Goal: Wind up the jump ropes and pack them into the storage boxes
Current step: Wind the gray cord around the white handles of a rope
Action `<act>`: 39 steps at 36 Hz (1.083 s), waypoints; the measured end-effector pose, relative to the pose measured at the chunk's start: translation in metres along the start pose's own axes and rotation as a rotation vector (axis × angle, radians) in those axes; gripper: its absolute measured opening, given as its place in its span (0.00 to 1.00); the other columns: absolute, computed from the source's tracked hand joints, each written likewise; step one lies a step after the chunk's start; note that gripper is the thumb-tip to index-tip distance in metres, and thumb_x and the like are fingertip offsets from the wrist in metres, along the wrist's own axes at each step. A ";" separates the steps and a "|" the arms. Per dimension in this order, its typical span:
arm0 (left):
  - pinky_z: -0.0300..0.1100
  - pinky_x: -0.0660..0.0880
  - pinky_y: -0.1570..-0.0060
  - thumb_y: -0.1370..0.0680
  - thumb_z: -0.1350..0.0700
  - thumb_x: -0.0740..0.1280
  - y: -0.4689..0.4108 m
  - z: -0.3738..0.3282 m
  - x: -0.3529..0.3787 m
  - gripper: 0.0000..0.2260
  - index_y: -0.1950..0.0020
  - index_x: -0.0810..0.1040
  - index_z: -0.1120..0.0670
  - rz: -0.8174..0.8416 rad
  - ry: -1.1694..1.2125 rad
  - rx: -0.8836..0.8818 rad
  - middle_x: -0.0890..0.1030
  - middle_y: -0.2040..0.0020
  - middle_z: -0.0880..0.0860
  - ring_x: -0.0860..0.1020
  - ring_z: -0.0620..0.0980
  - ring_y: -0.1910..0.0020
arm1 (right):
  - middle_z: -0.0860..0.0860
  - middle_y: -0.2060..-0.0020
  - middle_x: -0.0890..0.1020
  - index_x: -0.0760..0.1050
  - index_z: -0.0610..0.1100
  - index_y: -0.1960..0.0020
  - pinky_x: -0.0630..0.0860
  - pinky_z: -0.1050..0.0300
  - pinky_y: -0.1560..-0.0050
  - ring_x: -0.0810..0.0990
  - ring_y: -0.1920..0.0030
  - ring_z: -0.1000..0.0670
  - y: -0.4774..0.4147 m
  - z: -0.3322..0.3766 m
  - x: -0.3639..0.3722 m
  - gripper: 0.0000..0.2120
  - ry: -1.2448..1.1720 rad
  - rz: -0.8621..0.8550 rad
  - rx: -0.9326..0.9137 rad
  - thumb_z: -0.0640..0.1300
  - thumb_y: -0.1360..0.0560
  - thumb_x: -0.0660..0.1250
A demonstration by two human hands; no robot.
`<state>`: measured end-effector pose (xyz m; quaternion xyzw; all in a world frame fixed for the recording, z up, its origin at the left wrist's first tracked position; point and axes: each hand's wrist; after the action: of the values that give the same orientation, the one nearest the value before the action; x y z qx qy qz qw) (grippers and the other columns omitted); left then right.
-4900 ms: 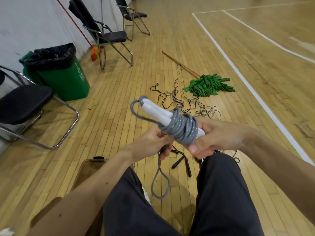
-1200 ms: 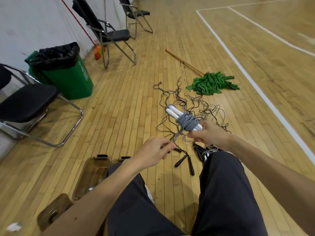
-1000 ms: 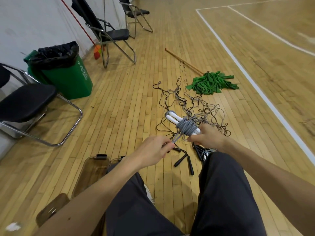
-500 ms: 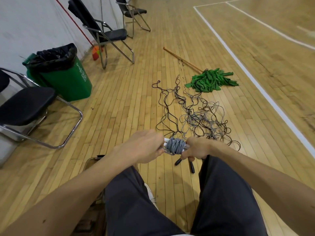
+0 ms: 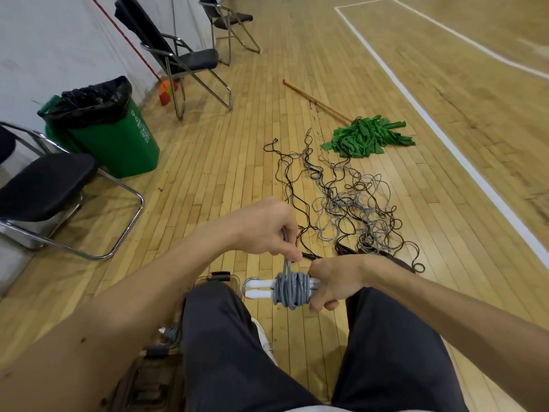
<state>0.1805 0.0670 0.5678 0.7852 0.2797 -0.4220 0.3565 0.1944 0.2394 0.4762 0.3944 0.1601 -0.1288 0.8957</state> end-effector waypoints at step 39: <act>0.37 0.62 0.75 0.17 0.69 0.54 0.029 0.032 0.082 0.17 0.52 0.79 0.53 -0.643 1.182 -0.357 0.71 0.67 0.52 0.66 0.45 0.71 | 0.51 0.70 0.72 0.75 0.50 0.63 0.57 0.59 0.71 0.63 0.70 0.52 -0.002 0.038 -0.007 0.13 -0.611 -0.277 -0.363 0.38 0.22 0.70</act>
<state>0.2270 0.0355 0.4940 0.6907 0.7108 0.0440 0.1255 0.1943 0.2106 0.5018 0.1475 -0.0423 -0.3298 0.9315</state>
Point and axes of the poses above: each hand's wrist, its own y-axis away from the middle knuckle, its own x-axis out of the palm, z = x × y
